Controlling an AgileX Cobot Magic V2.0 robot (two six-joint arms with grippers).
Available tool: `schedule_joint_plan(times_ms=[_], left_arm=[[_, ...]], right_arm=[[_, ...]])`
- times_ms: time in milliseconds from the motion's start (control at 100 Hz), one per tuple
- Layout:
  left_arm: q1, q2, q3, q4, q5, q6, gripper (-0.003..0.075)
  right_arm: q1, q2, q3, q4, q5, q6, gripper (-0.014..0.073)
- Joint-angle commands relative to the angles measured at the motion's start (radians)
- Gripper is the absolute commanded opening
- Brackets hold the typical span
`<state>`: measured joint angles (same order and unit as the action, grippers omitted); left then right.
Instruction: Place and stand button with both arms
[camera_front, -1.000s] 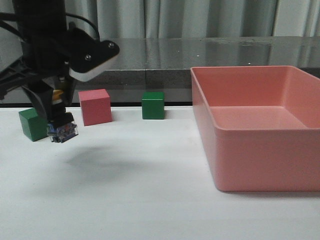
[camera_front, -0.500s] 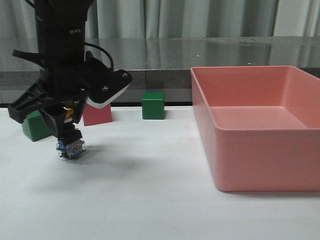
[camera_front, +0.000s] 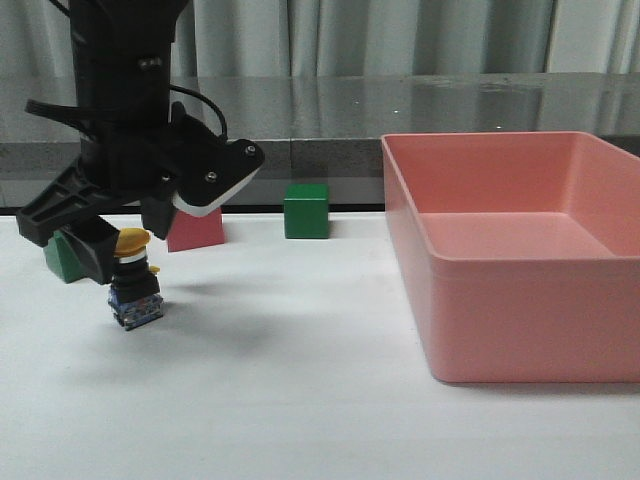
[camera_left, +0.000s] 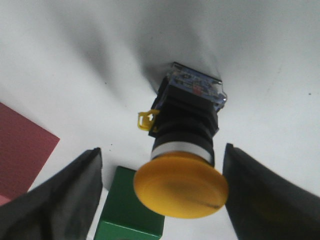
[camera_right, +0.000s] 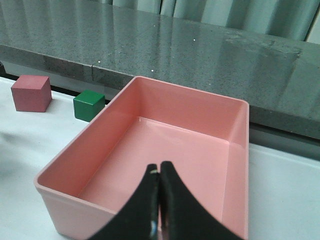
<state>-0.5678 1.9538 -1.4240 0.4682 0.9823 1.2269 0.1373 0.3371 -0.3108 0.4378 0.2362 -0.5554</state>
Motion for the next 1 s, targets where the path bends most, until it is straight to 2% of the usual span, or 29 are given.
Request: schedule_joint_plan(times_ms=[0, 270, 370, 490, 640, 780, 890, 990], left_arm=[[-0.009, -0.046, -0.027, 0.024, 0.026, -0.011, 0.0516], [0.015, -0.094, -0.027, 0.069, 0.142, -0.015, 0.0512], [0.052, -0.141, -0.030, 0.081, 0.157, -0.082, 0.0476], [0.119, -0.209, -0.030, 0.091, 0.160, -0.210, 0.0324], [0.220, -0.298, -0.030, 0.072, 0.154, -0.412, -0.0023], [0.325, -0.382, -0.030, -0.035, 0.073, -0.605, -0.0020], [0.393, -0.455, -0.025, -0.258, -0.024, -0.612, -0.0020], [0.423, -0.544, 0.018, -0.398, -0.145, -0.612, -0.0020]], right_arm=[[-0.006, 0.005, -0.028, 0.014, -0.065, 0.003, -0.0061], [-0.006, 0.005, -0.028, 0.014, -0.065, 0.003, -0.0061], [-0.006, 0.005, -0.028, 0.014, -0.065, 0.003, -0.0061], [-0.006, 0.005, -0.028, 0.014, -0.065, 0.003, -0.0061], [-0.006, 0.005, -0.028, 0.014, -0.065, 0.003, -0.0061], [-0.006, 0.005, -0.028, 0.014, -0.065, 0.003, -0.0061], [-0.006, 0.005, -0.028, 0.014, -0.065, 0.003, -0.0061], [-0.006, 0.005, -0.028, 0.014, -0.065, 0.003, -0.0061]])
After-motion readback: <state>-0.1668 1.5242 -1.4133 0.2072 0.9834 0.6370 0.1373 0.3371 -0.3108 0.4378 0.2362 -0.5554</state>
